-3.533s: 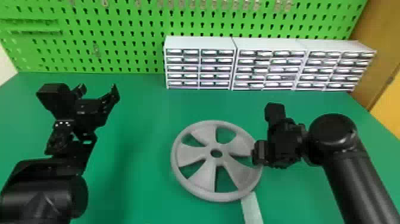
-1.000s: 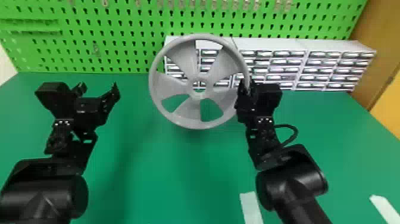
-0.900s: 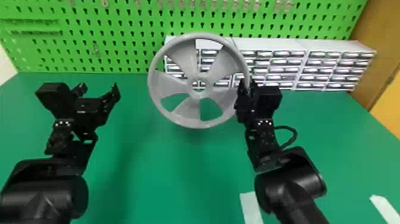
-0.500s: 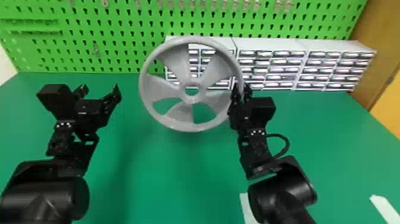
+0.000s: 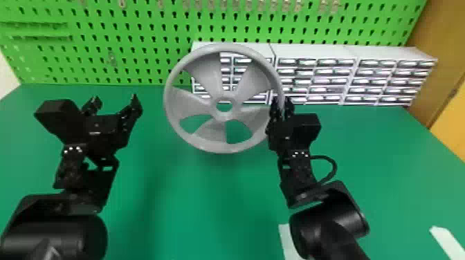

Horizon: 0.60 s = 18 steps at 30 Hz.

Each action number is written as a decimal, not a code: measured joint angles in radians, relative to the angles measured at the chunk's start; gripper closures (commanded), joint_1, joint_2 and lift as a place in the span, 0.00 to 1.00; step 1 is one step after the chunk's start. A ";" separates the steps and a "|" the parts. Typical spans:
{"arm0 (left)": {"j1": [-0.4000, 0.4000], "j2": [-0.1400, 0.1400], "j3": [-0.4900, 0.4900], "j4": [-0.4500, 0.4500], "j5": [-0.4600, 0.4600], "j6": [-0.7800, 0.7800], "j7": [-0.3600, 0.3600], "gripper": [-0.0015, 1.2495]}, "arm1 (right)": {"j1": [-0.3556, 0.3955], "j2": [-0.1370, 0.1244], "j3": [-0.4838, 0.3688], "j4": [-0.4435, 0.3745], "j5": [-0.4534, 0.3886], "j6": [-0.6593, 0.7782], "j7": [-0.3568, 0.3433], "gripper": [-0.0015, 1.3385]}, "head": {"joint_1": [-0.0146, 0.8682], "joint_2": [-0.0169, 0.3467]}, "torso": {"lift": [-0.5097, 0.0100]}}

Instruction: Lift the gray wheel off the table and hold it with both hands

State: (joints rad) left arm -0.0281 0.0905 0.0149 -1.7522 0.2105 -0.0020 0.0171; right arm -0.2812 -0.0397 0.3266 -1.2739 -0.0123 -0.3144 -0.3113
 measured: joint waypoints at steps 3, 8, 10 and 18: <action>0.023 0.000 -0.032 -0.017 0.020 -0.025 0.031 0.29 | -0.003 -0.002 -0.001 0.003 0.000 0.001 0.000 0.90 | 0.82 0.09 | 0.79; 0.051 0.000 -0.093 -0.017 0.055 -0.076 0.067 0.29 | -0.012 -0.005 0.003 0.008 0.000 0.001 0.000 0.90 | 0.82 0.09 | 0.79; 0.058 0.000 -0.117 -0.006 0.068 -0.099 0.080 0.29 | -0.016 -0.005 0.006 0.008 0.000 -0.001 0.000 0.90 | 0.82 0.09 | 0.79; 0.057 0.000 -0.191 0.064 0.102 -0.165 0.084 0.29 | -0.026 -0.002 0.018 0.008 0.000 -0.009 -0.001 0.90 | 0.82 0.09 | 0.79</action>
State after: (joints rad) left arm 0.0290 0.0905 -0.1761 -1.6878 0.3129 -0.1666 0.1010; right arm -0.3071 -0.0415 0.3450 -1.2655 -0.0123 -0.3237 -0.3127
